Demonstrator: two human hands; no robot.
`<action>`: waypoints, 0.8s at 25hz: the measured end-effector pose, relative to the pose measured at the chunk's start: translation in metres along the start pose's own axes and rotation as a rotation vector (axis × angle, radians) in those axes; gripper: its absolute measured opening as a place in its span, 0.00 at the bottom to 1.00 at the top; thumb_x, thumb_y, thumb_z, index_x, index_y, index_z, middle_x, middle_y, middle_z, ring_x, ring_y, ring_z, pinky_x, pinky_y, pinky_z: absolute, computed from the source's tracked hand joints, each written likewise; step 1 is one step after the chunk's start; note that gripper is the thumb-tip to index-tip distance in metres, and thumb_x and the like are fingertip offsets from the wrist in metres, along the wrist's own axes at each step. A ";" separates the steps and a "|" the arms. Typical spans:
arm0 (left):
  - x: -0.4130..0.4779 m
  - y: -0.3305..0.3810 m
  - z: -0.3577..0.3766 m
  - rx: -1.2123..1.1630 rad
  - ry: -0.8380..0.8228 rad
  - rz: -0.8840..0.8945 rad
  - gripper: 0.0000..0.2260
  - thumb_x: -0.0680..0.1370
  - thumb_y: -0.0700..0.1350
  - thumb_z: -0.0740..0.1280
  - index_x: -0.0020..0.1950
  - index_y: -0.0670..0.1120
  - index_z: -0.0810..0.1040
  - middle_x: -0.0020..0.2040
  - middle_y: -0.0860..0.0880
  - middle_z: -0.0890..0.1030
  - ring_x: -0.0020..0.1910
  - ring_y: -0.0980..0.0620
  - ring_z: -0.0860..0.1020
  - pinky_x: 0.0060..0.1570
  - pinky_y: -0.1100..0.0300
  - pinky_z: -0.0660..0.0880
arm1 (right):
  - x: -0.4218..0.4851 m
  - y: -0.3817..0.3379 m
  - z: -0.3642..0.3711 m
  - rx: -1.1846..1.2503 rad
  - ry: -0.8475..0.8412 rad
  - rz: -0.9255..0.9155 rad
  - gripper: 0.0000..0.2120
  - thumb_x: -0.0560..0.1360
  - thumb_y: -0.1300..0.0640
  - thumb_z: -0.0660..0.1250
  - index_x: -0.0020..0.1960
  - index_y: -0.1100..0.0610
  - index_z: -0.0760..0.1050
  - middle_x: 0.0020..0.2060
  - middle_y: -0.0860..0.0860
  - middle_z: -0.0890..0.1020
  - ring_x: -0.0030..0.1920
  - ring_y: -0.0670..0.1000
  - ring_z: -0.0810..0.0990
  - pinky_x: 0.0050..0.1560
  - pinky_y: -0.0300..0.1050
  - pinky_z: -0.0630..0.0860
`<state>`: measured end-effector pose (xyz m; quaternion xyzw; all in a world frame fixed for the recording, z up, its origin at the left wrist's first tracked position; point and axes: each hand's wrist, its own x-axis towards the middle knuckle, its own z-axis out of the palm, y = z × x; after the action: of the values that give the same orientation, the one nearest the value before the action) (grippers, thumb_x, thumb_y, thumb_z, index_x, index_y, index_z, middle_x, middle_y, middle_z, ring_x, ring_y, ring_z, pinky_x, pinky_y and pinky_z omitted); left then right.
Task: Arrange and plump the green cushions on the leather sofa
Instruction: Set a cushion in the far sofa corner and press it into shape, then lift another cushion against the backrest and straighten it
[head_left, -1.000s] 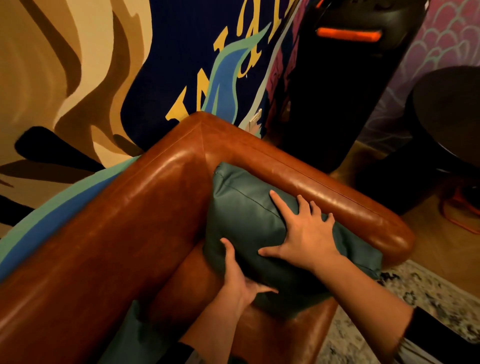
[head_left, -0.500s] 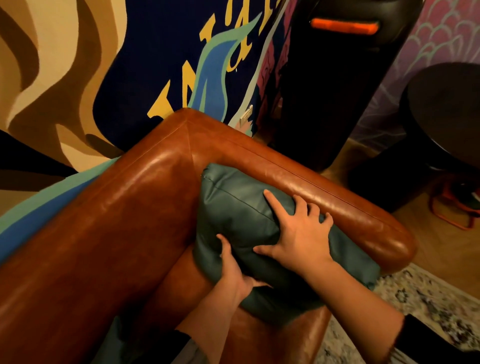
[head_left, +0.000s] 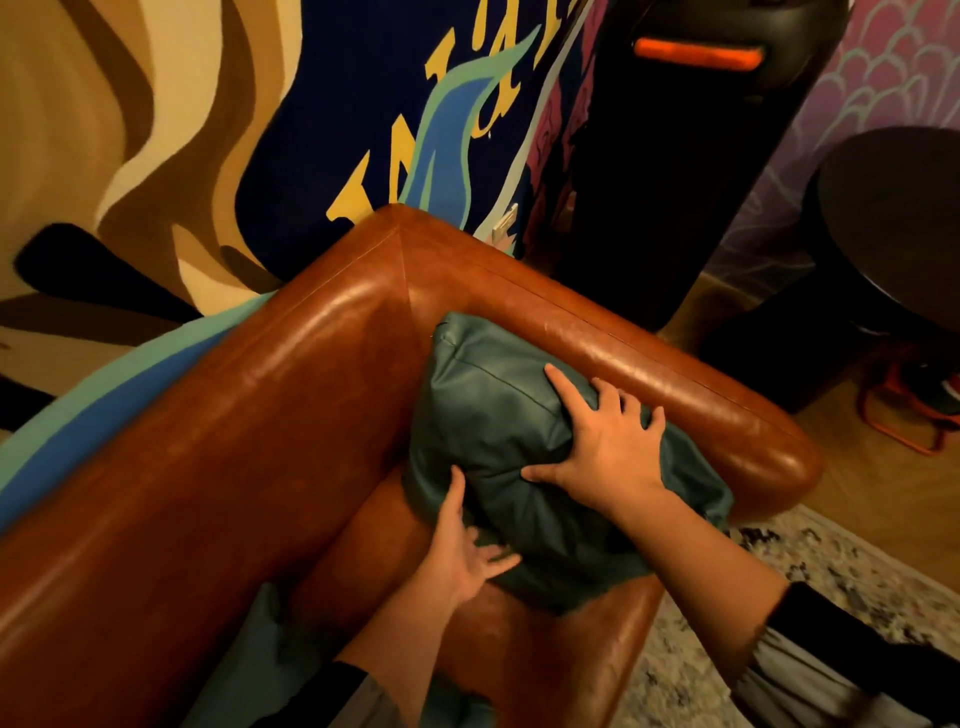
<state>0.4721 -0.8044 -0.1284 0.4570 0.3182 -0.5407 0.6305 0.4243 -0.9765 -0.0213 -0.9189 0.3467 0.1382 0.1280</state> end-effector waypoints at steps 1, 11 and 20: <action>-0.005 -0.004 -0.012 0.088 0.022 0.009 0.33 0.72 0.72 0.62 0.72 0.56 0.71 0.74 0.46 0.72 0.73 0.37 0.70 0.69 0.34 0.67 | -0.004 -0.003 -0.002 0.016 -0.036 0.006 0.61 0.60 0.22 0.71 0.80 0.30 0.37 0.82 0.57 0.58 0.81 0.63 0.57 0.76 0.77 0.53; -0.083 -0.026 -0.156 0.502 0.372 0.462 0.06 0.81 0.39 0.66 0.51 0.48 0.80 0.48 0.44 0.84 0.45 0.45 0.81 0.40 0.60 0.78 | -0.107 -0.049 0.035 0.388 0.477 -0.038 0.22 0.72 0.49 0.72 0.66 0.51 0.79 0.65 0.54 0.79 0.68 0.61 0.74 0.72 0.75 0.64; -0.102 -0.014 -0.323 0.800 0.768 0.385 0.35 0.74 0.61 0.72 0.76 0.47 0.68 0.73 0.42 0.73 0.70 0.39 0.73 0.72 0.42 0.68 | -0.196 -0.092 0.215 0.820 -0.553 0.381 0.29 0.55 0.39 0.68 0.54 0.50 0.77 0.51 0.54 0.86 0.57 0.61 0.84 0.59 0.56 0.81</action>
<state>0.4672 -0.4676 -0.1630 0.8724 0.2062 -0.2899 0.3353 0.3097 -0.7207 -0.1408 -0.6435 0.4862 0.2494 0.5360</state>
